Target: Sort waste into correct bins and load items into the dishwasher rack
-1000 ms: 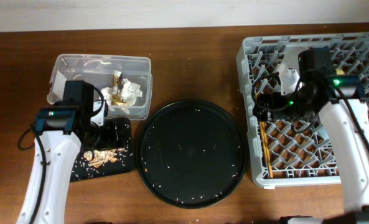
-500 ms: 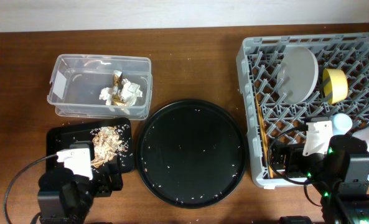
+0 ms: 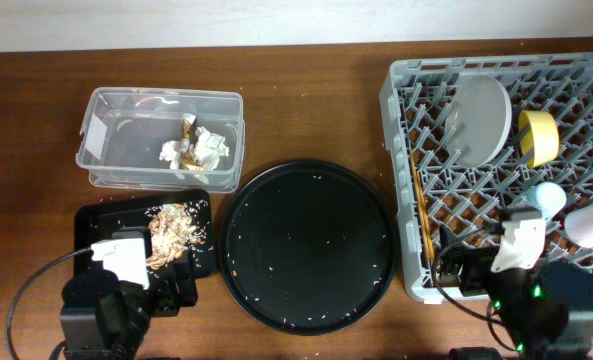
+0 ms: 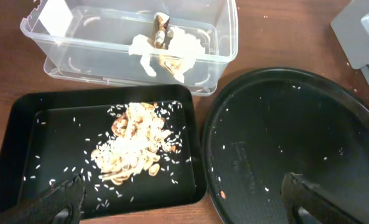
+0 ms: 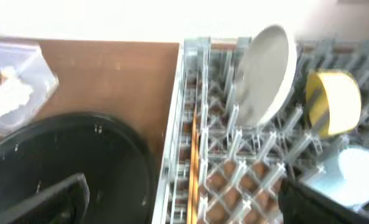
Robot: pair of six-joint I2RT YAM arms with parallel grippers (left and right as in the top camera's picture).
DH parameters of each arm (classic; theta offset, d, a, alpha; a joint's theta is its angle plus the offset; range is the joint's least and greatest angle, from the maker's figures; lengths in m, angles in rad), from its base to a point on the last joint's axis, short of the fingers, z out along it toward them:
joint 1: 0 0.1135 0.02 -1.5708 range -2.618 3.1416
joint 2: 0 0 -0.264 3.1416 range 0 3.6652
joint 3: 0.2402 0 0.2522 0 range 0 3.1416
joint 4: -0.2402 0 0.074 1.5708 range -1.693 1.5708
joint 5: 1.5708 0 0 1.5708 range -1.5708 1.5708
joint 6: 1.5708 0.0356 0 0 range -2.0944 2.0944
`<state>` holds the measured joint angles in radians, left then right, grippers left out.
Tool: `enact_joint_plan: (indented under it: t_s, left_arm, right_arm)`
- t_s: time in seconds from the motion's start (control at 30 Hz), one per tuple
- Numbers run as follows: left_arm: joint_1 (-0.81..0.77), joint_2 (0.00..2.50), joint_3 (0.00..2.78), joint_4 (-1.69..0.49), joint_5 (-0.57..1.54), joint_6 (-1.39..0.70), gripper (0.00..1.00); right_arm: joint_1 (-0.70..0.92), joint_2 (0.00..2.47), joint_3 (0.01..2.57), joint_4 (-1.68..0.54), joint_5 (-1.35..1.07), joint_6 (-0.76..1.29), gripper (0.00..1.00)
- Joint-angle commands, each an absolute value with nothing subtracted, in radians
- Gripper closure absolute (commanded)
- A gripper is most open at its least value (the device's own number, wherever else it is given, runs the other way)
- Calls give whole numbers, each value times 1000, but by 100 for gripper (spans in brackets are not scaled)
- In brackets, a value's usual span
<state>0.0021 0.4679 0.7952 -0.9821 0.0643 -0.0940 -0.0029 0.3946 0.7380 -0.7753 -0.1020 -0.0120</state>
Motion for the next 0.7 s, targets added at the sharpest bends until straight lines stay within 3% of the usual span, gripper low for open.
enact_joint_plan:
  t_s: [0.0,0.07,0.23,0.43,0.67]
  left_arm:
    - [3,460,788,-981,75,-92,1]
    - [3,460,788,-981,75,-92,1]
    - [3,460,788,-981,75,-93,1]
    - [3,460,788,-981,75,-93,1]
    - [3,460,788,-981,75,-93,1]
  right_arm:
    - [42,209,533,-579,-93,-19,2]
    - [54,73,361,-365,-93,-18,2]
    - [53,3,173,-127,-92,-19,2]
    - [52,3,6,-78,-73,-18,2]
    - [52,4,6,-71,-73,-18,2]
